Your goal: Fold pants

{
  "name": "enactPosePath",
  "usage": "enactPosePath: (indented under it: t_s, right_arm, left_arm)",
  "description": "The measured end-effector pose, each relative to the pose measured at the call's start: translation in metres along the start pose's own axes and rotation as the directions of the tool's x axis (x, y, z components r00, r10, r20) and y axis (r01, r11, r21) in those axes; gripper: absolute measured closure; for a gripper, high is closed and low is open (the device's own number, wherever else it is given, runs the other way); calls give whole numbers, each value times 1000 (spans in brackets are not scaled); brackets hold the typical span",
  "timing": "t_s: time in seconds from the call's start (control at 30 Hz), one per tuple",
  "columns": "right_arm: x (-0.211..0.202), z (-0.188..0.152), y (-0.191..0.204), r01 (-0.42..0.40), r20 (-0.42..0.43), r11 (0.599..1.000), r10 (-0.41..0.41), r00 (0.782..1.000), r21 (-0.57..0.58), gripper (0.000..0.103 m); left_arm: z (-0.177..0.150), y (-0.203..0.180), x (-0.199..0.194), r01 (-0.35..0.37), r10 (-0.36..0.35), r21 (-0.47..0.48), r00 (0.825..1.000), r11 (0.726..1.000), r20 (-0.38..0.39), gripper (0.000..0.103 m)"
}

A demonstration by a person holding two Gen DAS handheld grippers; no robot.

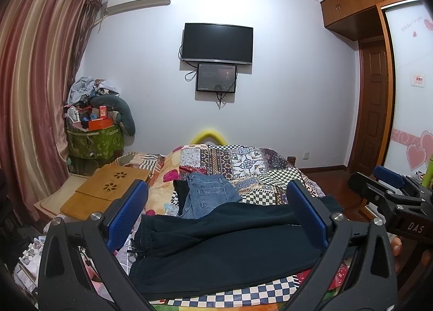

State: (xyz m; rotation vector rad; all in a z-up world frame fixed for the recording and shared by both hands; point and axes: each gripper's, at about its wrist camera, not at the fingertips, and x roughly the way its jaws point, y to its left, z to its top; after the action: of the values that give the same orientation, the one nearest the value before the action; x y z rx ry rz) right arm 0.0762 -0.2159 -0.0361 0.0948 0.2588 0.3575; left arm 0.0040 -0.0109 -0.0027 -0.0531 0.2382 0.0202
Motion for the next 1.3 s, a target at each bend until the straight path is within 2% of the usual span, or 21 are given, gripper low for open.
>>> enactPosePath:
  t_s: [1.3]
  right_arm:
    - [-1,4,-8,0,4,1000,1,1000,-9,0]
  left_arm:
    - [-1,3,-1,1,-1,-15,1000,1000,11,0]
